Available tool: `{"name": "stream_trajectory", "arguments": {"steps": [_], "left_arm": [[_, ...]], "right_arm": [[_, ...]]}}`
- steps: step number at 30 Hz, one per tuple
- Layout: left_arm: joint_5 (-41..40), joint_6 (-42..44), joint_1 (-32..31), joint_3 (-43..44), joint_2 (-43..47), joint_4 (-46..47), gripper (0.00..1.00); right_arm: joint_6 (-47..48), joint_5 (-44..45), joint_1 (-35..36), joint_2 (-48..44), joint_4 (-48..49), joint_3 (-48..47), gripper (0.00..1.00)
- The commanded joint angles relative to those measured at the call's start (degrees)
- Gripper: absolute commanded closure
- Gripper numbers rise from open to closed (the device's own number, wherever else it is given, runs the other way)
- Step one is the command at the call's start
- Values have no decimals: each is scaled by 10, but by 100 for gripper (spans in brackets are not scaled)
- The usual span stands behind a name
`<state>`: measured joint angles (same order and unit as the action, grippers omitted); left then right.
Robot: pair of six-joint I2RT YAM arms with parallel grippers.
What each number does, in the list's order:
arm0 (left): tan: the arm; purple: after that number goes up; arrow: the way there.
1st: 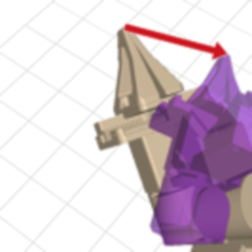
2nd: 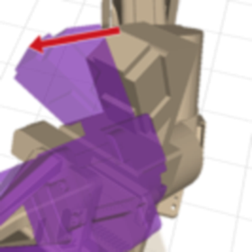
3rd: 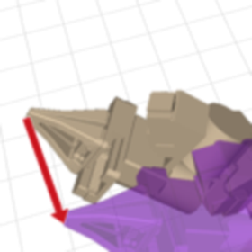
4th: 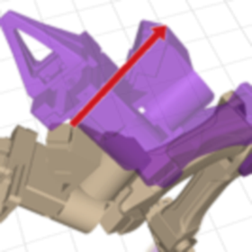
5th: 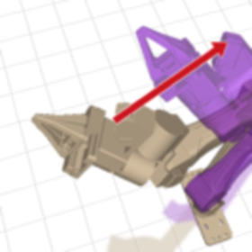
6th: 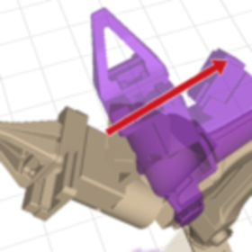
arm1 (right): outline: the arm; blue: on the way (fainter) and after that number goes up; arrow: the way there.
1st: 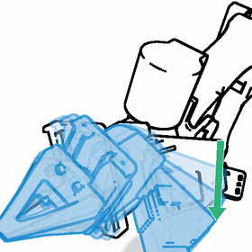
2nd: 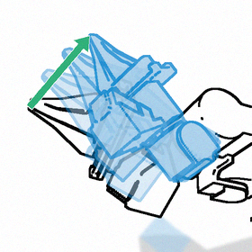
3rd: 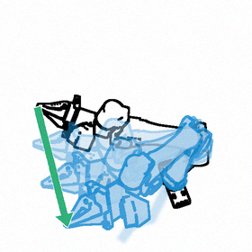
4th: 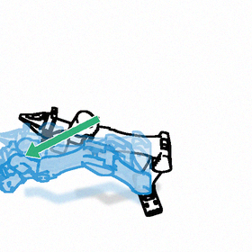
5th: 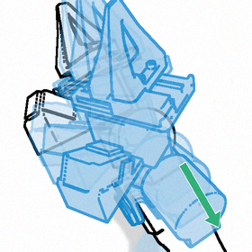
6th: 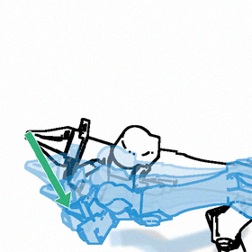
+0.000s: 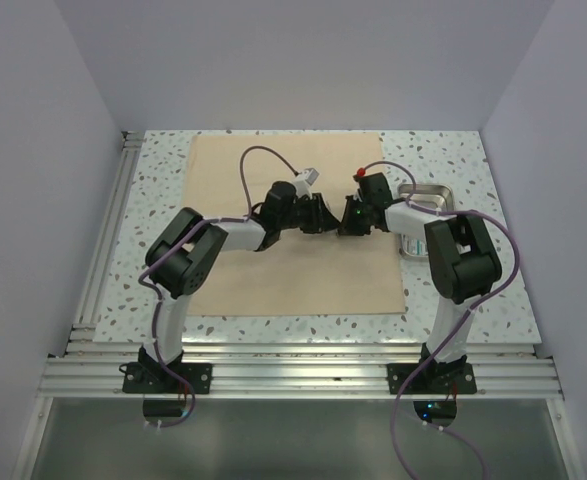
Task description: Prepare the surgical pack
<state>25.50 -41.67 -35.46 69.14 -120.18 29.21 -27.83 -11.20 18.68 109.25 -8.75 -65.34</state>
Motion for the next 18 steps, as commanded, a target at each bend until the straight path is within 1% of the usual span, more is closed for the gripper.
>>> {"name": "stream_trajectory", "arguments": {"steps": [1, 5, 8, 16, 18], "left_arm": [[11, -17, -4, 25, 7, 29, 64], [-29, -10, -5, 43, -3, -33, 63], [-63, -7, -4, 42, -2, -71, 63], [-97, 3, -4, 67, -21, -144, 59], [-106, 4, -4, 68, -19, -152, 62]], "right_arm": [[9, -2, 9, 24, -35, 0, 94], [9, -5, 9, 25, -36, 0, 94], [8, -7, 9, 25, -32, 0, 95], [10, -5, 10, 25, -33, 0, 95], [9, -7, 9, 26, -31, -1, 95]]}}
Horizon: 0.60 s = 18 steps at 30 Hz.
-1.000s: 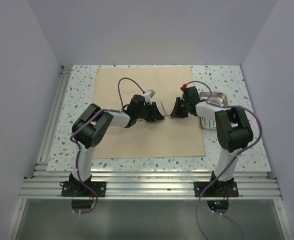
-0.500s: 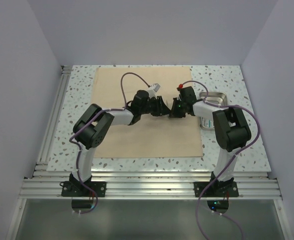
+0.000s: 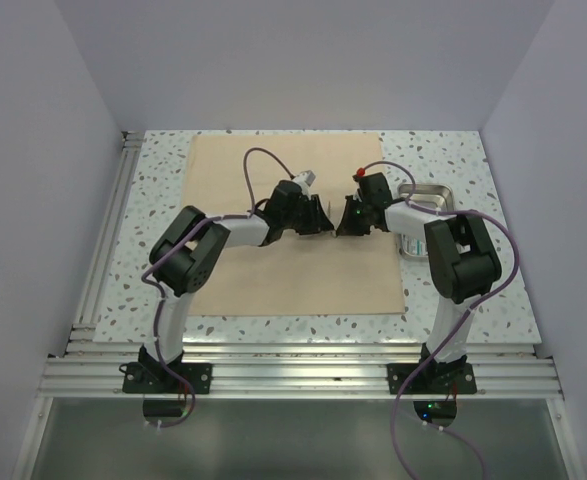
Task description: Prepare the surgical pack
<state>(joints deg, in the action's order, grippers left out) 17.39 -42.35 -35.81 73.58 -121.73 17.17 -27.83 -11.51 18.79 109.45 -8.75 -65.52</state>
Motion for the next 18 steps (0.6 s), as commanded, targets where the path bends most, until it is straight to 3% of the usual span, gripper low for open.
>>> {"name": "stream_trajectory", "arguments": {"steps": [1, 6, 10, 18], "left_arm": [[-28, 11, 0, 23, -3, -34, 64], [-46, 24, 0, 24, 4, -46, 79], [-44, 38, 0, 18, 13, -43, 99], [-17, 66, 0, -34, 70, 14, 100]], "right_arm": [[9, -4, 8, 23, -32, 0, 95], [11, -3, 8, 15, -31, 2, 94], [18, -2, 7, -10, -33, 6, 74], [21, 23, -2, -116, -22, 17, 63]]}}
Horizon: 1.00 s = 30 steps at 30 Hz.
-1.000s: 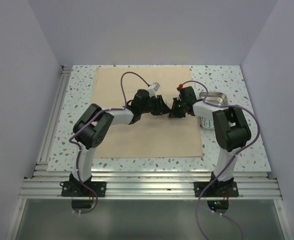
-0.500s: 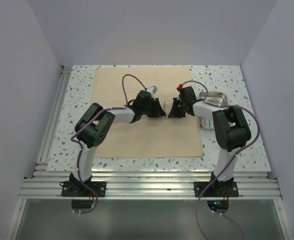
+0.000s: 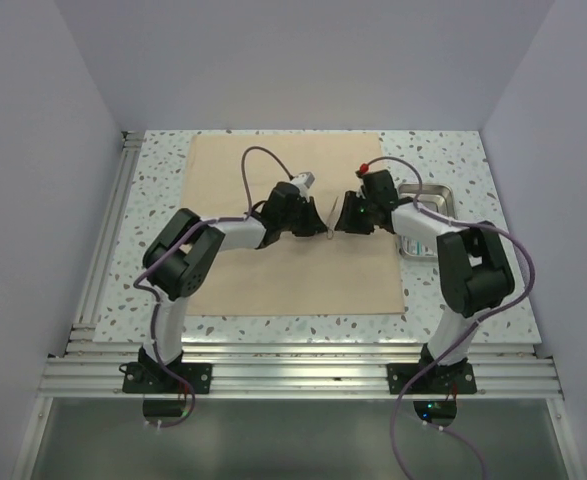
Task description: Prepare the surgical pack
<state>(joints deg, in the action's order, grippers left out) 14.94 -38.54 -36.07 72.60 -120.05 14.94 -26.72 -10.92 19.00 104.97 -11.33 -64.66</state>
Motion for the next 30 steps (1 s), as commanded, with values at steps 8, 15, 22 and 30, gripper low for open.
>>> {"name": "stream_trajectory", "arguments": {"steps": [8, 15, 22, 30], "left_arm": [[10, 15, 3, -101, 125, 98, 100], [16, -4, 2, -135, 160, 137, 100], [31, -12, -2, -137, 155, 151, 100], [37, -17, -15, -131, 149, 160, 100]], "right_arm": [[-38, -9, -9, -145, 78, 66, 34], [-87, -45, -9, -132, 142, 79, 31], [-99, -46, -6, -138, 163, 89, 38], [-110, -46, -6, -130, 175, 89, 40]]}}
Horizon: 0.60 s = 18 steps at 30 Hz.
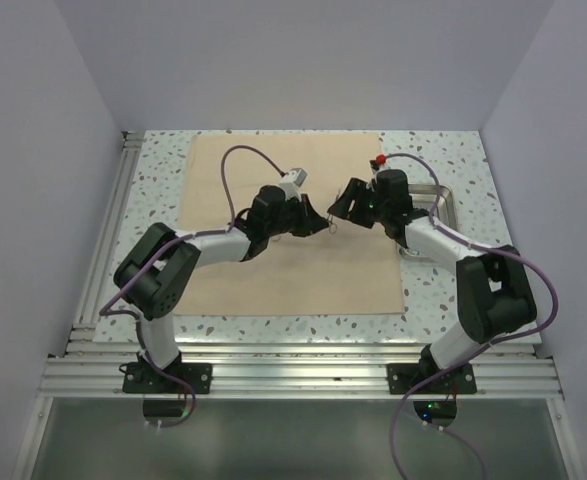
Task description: Prepare the surgical pack
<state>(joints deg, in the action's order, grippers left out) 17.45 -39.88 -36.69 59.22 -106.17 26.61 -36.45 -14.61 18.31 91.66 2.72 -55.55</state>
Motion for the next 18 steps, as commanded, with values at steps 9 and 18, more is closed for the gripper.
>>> {"name": "stream_trajectory", "arguments": {"steps": [9, 18], "left_arm": [[2, -3, -23, 2, 11, 48, 100], [-10, 4, -24, 0, 14, 37, 54]], "right_arm": [[-22, -11, 2, 25, 39, -24, 61], [12, 18, -1, 10, -19, -40, 100]]}}
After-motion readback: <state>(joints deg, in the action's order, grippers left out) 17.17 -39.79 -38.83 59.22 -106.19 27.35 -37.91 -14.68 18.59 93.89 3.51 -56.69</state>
